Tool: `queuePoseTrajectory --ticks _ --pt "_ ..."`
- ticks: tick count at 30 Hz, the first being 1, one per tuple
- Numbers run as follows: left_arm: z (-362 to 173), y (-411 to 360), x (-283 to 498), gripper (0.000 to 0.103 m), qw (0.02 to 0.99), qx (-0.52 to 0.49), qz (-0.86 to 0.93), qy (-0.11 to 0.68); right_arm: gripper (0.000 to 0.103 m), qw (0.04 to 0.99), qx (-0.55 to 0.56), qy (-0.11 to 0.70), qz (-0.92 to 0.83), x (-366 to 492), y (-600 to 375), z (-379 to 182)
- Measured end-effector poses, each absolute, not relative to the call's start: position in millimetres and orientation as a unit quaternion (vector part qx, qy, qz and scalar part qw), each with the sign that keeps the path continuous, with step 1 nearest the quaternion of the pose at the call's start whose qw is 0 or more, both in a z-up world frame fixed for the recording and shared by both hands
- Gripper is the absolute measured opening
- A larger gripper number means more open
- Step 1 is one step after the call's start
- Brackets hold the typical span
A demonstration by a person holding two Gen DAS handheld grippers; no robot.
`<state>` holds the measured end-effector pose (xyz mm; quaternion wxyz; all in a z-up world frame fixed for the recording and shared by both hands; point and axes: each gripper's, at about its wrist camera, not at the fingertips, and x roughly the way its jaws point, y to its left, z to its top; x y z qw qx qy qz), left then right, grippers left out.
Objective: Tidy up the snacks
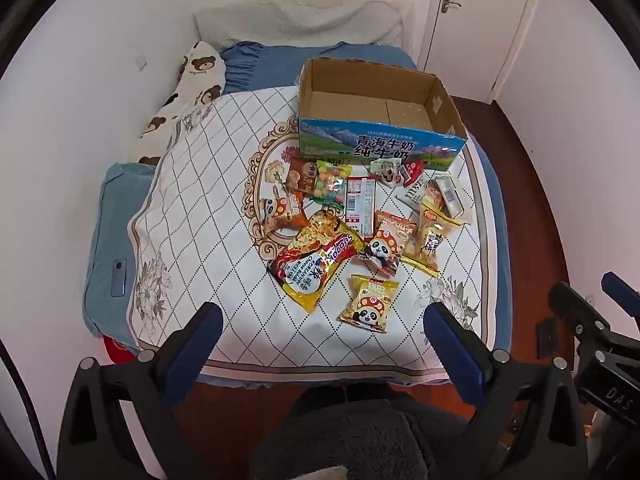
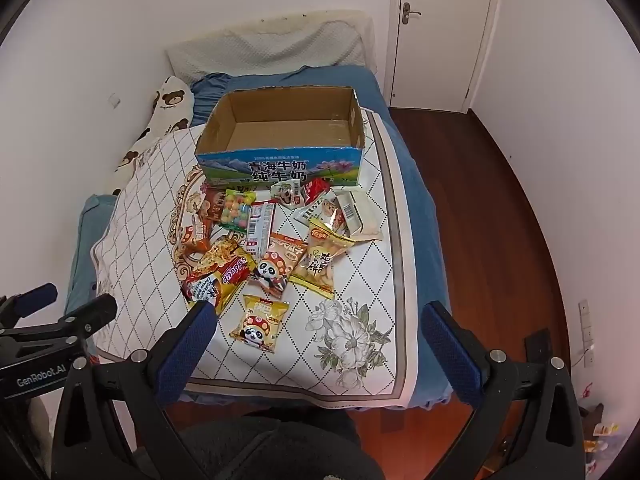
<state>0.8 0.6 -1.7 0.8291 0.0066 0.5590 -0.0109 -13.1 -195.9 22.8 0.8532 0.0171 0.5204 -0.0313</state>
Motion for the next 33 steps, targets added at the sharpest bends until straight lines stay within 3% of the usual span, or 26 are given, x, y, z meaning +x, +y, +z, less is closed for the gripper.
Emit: queuePoseTrajectory --ticks 33 --pt "11 4 -2 0.103 0.837 0.018 -0.008 0.547 0.103 0.858 0.023 0.512 -0.033 -16 -193 27"
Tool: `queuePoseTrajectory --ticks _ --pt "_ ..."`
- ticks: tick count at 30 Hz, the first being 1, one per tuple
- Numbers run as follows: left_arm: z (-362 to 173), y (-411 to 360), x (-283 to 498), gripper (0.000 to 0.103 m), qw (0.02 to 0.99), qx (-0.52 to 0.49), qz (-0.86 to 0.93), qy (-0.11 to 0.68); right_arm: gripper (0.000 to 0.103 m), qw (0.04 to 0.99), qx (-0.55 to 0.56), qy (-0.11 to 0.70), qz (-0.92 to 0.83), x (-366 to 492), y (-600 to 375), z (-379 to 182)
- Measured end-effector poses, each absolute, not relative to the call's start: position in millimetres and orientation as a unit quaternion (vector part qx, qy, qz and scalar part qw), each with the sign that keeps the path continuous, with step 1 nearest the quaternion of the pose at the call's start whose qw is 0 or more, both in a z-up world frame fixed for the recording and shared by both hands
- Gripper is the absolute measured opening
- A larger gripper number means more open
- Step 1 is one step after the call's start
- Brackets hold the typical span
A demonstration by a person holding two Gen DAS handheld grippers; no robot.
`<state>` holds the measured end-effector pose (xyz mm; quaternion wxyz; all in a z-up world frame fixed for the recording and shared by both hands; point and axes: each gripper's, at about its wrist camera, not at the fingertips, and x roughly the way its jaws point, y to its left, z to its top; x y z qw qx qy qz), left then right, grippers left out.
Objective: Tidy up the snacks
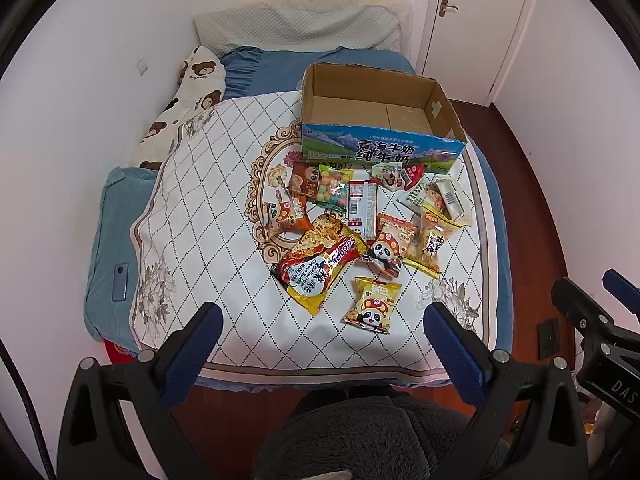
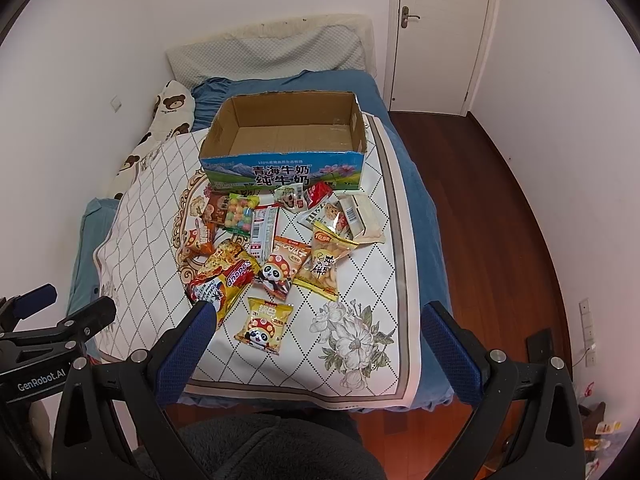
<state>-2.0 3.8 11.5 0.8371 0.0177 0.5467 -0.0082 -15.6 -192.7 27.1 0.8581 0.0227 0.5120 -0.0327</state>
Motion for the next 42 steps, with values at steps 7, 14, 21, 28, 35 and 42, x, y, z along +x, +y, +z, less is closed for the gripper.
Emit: queuePoseTrajectory --ticks 7,14,21,28,35,42 --pt "11.7 4.5 -2.1 0.103 0.837 0.018 -0.008 0.546 0.103 0.857 0.018 0.513 -0.032 -15.2 -191.3 28.8" --pt "11.9 2.8 -1.5 0.103 0.838 0.020 -0.007 0.545 0.103 0.858 0.018 0.513 -0.029 -14.6 -191.8 29.1" --pt "13.9 3.8 -1.0 0.103 0.840 0.020 -0.006 0.542 0.103 0.858 0.017 0.513 -0.025 -14.7 -190.8 29.4" --pt "15.7 3.5 0.1 0.103 0.840 0.020 -0.006 0.542 0.103 0.859 0.017 0.512 -0.025 -14.2 -190.8 30.4" --pt "16.2 1.8 -0.6 0.103 0.840 0.020 -0.007 0.542 0.103 0.859 0.016 0.511 -0.026 -13.6 -190.6 32.4" --pt "15.8 -1.5 -1.4 0.103 0.841 0.020 -0.008 0.540 0.103 0.859 0.015 0.511 -0.027 -13.0 -191.7 34.5"
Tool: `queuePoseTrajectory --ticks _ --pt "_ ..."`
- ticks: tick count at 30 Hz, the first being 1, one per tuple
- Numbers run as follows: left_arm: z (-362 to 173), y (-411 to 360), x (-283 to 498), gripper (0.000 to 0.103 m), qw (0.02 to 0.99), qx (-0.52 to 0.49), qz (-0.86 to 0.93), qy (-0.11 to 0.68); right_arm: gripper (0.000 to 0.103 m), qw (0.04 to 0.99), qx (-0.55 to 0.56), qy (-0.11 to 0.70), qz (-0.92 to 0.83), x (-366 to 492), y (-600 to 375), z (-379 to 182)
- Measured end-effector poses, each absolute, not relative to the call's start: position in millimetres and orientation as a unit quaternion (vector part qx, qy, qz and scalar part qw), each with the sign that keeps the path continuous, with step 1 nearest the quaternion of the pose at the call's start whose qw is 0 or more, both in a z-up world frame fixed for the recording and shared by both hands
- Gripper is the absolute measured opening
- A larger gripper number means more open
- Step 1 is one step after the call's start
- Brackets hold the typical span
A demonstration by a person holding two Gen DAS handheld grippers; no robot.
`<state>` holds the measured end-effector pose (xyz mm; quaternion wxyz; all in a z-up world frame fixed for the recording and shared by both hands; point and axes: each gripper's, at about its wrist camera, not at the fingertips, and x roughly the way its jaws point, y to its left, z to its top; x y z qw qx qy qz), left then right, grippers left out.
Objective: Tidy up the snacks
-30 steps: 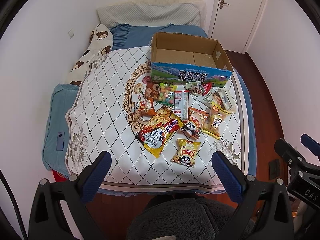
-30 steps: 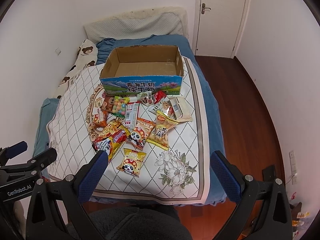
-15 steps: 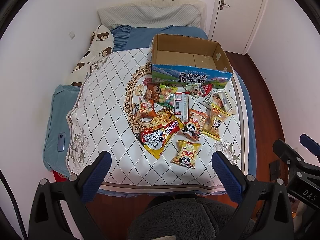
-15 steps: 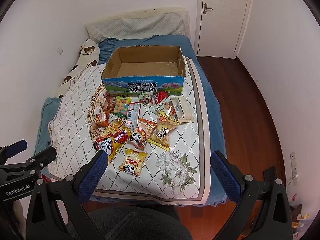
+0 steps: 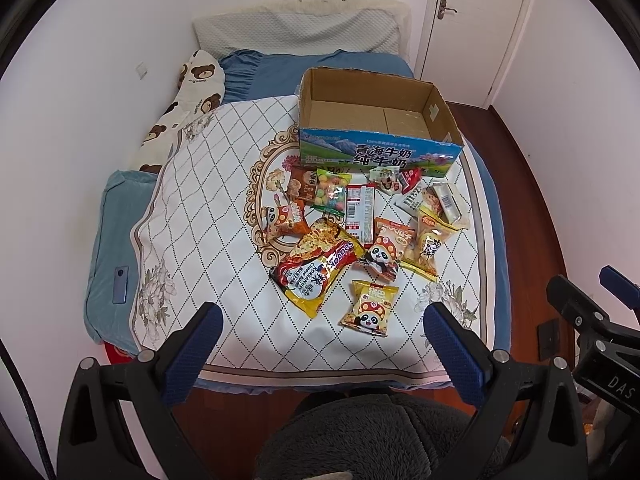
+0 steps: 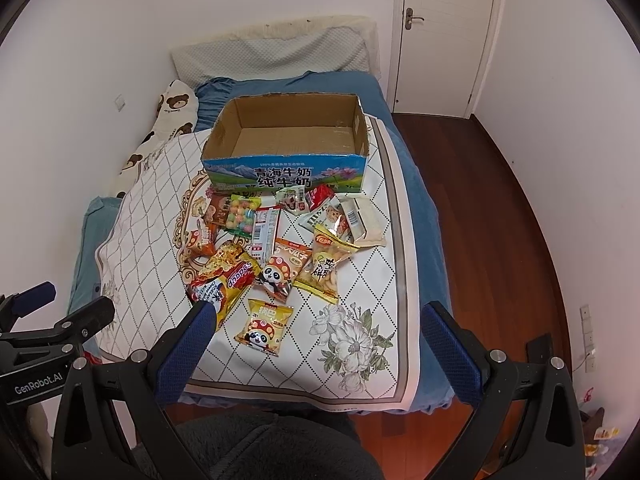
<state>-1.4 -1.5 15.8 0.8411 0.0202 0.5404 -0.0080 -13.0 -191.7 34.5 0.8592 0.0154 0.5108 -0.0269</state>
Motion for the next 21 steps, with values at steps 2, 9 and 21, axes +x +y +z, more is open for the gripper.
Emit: queuePoseTrajectory --ticks 2,9,21 --pt "15.9 -2.9 -1.2 0.103 0.842 0.019 -0.008 0.539 0.103 0.860 0.016 0.510 -0.027 -12.5 -192.4 35.3" --pt "15.6 -1.6 0.1 0.103 0.843 0.015 -0.008 0.538 0.103 0.861 0.016 0.507 -0.026 -8.0 -194.9 38.6" --pt "15.6 0.3 2.7 0.103 0.843 0.014 -0.010 0.538 0.103 0.864 0.017 0.503 -0.027 -6.6 -197.7 38.5"
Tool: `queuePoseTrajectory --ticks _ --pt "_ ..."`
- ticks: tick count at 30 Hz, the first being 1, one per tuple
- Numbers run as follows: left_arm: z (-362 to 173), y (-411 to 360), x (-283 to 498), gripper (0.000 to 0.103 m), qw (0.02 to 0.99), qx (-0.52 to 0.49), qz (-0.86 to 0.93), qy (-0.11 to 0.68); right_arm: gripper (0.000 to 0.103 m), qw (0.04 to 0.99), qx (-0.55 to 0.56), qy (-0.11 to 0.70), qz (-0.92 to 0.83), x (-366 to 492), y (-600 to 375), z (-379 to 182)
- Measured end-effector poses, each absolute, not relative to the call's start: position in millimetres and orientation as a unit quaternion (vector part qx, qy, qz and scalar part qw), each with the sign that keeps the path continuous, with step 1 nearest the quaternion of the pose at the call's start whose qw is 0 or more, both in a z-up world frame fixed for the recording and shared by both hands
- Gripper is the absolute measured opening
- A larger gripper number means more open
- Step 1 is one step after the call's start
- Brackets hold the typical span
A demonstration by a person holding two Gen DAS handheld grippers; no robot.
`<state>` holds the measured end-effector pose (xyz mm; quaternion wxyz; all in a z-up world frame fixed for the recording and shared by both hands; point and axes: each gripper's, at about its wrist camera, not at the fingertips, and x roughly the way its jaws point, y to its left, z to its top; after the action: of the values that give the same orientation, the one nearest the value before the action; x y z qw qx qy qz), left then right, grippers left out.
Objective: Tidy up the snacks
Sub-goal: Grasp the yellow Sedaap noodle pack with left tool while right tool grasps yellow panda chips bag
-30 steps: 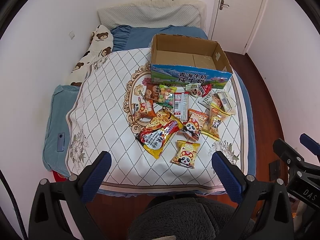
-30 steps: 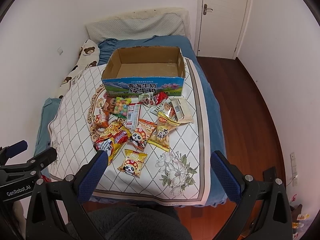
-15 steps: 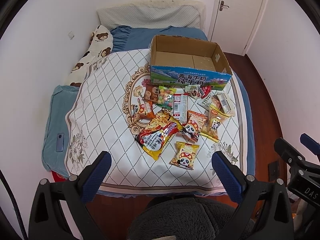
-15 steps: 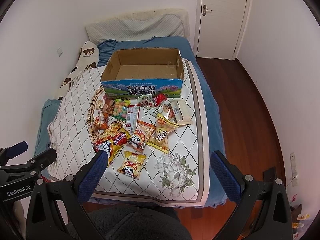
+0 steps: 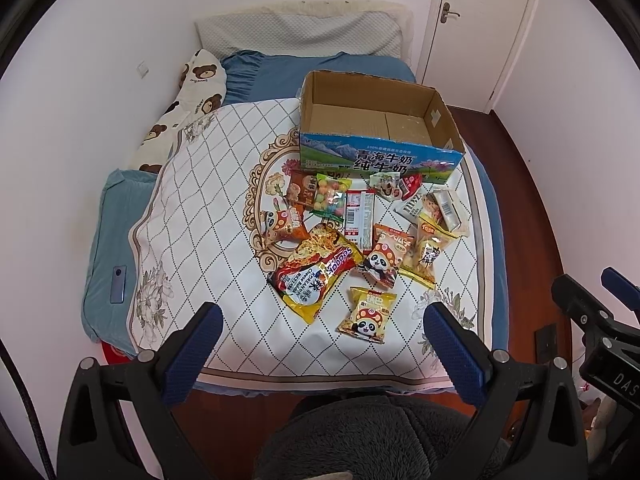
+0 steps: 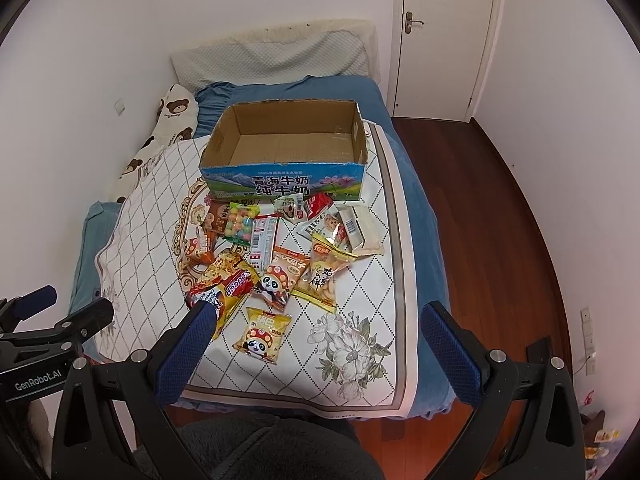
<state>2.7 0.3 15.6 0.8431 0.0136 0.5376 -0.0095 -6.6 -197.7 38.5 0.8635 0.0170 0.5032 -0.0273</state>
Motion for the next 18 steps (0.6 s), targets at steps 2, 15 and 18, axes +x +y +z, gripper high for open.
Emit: queuePoseTrajectory --ticks 2,15,18 --pt "15 -1 5 0.103 0.843 0.014 -0.010 0.537 0.103 0.864 0.018 0.503 -0.028 -6 -198 38" --pt "-78 13 59 0.103 0.835 0.183 0.055 0.516 0.103 0.802 0.137 0.582 -0.004 41 -210 -75" --pt "-122 24 76 0.103 0.807 0.227 0.043 0.544 0.103 0.764 0.174 0.621 -0.001 50 -203 -135"
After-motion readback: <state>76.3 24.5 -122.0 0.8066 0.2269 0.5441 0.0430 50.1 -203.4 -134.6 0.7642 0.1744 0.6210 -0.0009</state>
